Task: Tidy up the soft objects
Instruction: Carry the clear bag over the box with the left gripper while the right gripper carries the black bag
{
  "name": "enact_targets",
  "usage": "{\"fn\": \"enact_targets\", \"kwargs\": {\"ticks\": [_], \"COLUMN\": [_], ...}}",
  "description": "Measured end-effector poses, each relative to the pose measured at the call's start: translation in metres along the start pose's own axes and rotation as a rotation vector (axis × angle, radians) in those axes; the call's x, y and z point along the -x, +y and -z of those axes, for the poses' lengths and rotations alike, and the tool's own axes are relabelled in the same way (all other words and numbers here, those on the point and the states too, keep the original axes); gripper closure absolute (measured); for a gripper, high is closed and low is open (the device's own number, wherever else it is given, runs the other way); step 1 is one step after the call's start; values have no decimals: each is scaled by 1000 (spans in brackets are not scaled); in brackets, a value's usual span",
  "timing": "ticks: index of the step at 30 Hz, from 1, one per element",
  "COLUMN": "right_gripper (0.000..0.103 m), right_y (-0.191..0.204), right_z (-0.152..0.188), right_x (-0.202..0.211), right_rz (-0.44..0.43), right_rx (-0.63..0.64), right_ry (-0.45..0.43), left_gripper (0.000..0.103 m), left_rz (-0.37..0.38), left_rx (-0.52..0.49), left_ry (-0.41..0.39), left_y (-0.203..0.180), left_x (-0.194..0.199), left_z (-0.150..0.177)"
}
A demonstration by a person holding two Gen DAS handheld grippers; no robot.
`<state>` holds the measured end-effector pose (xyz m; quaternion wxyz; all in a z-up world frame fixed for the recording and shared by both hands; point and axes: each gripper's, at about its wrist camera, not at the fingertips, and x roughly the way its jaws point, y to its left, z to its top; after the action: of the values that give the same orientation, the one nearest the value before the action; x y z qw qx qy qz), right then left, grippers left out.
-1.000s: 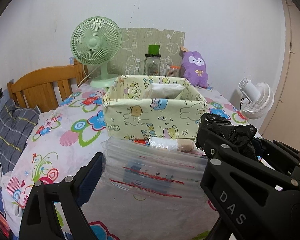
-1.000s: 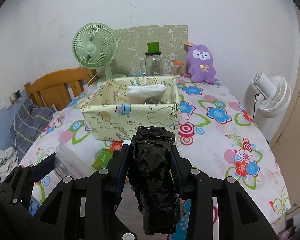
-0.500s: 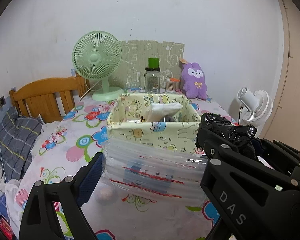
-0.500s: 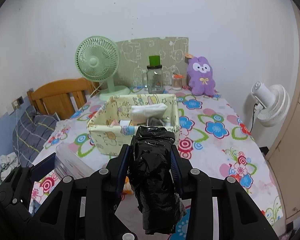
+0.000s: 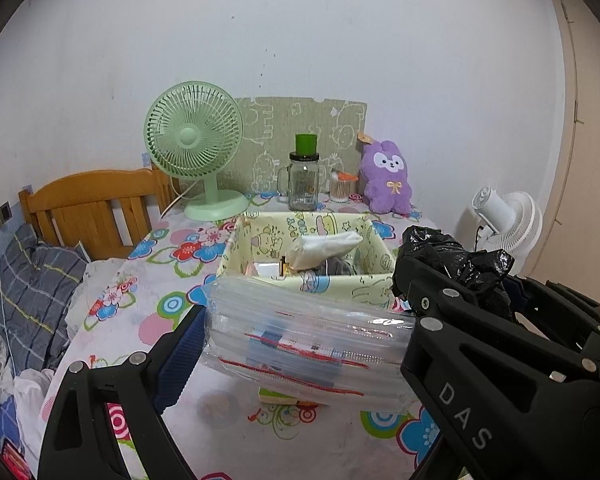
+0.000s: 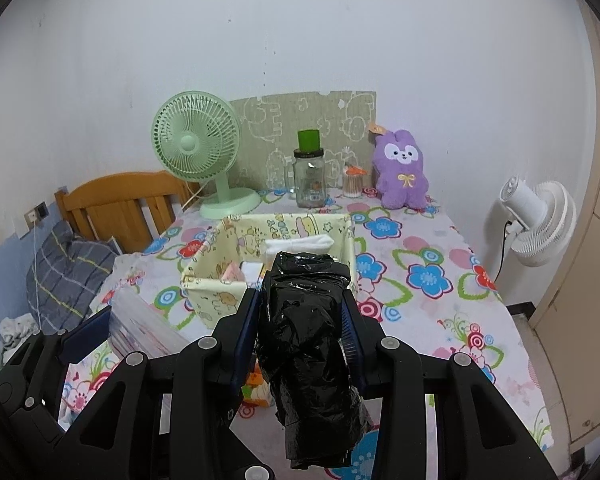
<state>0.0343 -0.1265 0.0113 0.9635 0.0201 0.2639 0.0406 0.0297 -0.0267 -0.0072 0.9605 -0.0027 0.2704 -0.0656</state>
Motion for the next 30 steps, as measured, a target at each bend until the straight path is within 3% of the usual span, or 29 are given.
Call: {"fn": "enact_targets", "kwargs": {"ticks": [30], "right_gripper": [61], "right_y": [4], "right_z": [-40], "right_x": [-43], "right_rz": [-14], "right_rx": [6], "right_ry": [-16], "left_gripper": [8], "left_rz": [-13], "left_rx": [-6], "left_ry": [-19], "left_y": [14], "left_x": [-36], "left_z": [-37]}}
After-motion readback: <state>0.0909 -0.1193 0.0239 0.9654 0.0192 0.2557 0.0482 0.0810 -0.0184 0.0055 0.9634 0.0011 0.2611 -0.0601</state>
